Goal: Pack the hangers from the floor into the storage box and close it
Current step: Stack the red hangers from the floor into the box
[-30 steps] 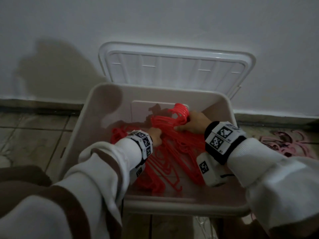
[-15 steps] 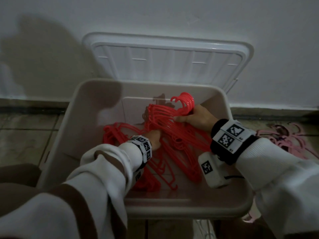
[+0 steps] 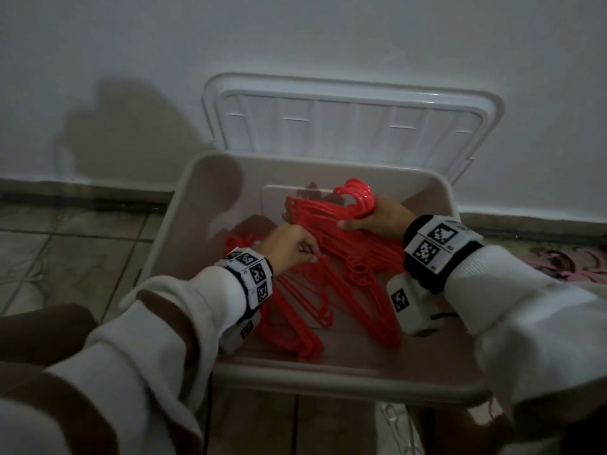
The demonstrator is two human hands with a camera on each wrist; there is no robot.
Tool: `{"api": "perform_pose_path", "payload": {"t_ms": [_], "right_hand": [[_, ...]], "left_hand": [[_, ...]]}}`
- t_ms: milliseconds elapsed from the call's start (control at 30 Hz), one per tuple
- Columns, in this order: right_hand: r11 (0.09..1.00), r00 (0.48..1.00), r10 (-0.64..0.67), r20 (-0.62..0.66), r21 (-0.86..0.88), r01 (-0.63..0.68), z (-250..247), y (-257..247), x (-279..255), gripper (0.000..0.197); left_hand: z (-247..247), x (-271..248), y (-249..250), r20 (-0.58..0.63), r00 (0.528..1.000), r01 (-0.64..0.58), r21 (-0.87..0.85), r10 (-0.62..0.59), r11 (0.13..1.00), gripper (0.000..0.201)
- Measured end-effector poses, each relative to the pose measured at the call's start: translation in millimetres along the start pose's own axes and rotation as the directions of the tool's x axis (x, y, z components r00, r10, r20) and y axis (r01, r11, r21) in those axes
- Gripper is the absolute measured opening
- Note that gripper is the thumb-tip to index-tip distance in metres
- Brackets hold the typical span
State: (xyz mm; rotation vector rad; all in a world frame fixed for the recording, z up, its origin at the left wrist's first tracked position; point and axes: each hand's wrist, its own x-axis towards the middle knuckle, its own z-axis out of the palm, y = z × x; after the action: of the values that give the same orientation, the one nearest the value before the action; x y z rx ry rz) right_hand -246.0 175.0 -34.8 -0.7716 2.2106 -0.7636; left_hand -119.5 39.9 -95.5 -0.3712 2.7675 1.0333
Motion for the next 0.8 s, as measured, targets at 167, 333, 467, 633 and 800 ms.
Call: {"api": "perform_pose_path", "payload": {"t_ms": [167,333,467,633,800], "right_hand": [[0.994,0.997,-0.068,0.025,-0.087,0.07,15.5,-17.1,-2.4,0.047],[0.996,0.998,-0.062,-0.006,-0.07,0.061,21.5,-20.8,1.4,0.045],[0.992,0.988,-0.114,-0.105,-0.066,0.108,8.9,-25.4,-0.5,0.037],[0.949,0.962,-0.232,-0.145,-0.251,0.191,-5.7,-25.5,-6.2,0.036],[0.926,0.976,-0.173,-0.135,-0.36,0.114,-7.9,-18.6,-12.0,0.032]], "left_hand": [[-28.4,-22.8,3.8,-0.178,0.984,-0.038,-0.106,0.018,0.994,0.012],[-48.8,-33.6,4.8,-0.274,0.962,-0.043,-0.183,-0.009,0.982,0.014],[-57.7,-38.9,2.3,-0.23,0.973,-0.036,-0.133,0.005,0.991,0.013],[-61.0,-42.8,0.0,-0.193,0.981,0.009,-0.153,-0.039,0.988,0.015],[-59.6,-42.1,8.2,-0.18,0.981,0.039,-0.208,-0.078,0.977,0.019]]}}
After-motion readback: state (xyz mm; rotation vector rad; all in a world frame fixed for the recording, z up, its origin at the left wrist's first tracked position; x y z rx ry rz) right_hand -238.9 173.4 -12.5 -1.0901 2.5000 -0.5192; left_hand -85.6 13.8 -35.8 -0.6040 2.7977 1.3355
